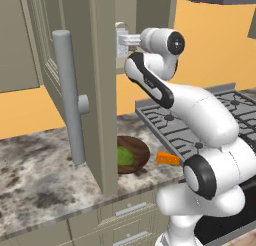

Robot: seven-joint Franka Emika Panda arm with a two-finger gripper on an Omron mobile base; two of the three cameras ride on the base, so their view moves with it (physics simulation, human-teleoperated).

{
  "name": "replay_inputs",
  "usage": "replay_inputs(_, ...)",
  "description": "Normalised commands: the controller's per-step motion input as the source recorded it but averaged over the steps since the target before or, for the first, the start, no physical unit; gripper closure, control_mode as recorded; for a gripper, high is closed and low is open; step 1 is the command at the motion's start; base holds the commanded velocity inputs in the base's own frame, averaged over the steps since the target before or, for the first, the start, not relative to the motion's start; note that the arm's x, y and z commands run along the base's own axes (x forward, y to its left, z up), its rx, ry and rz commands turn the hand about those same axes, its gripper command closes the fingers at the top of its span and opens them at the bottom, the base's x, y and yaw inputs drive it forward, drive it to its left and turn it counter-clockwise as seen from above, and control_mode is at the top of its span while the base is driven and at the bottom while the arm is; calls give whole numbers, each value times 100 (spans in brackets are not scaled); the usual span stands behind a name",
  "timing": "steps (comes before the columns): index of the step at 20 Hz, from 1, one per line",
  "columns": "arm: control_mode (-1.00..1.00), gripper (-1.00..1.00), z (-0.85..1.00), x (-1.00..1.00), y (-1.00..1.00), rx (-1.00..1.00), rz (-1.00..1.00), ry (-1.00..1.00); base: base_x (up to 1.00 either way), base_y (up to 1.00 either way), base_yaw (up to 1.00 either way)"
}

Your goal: Pick the cheese from the fridge and the cheese grater from the cabinet and place them next to the salad bowl.

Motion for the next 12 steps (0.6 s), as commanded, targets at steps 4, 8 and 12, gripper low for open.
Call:
replay_inputs(4, -100, -100, -5, 35, 5, 0, 0, 0, 0, 0, 0)
replay_inputs(8, -100, -100, -7, 34, 8, 0, 0, 0, 0, 0, 0)
replay_inputs(12, -100, -100, -11, 49, 17, -2, 0, 0, 0, 0, 0)
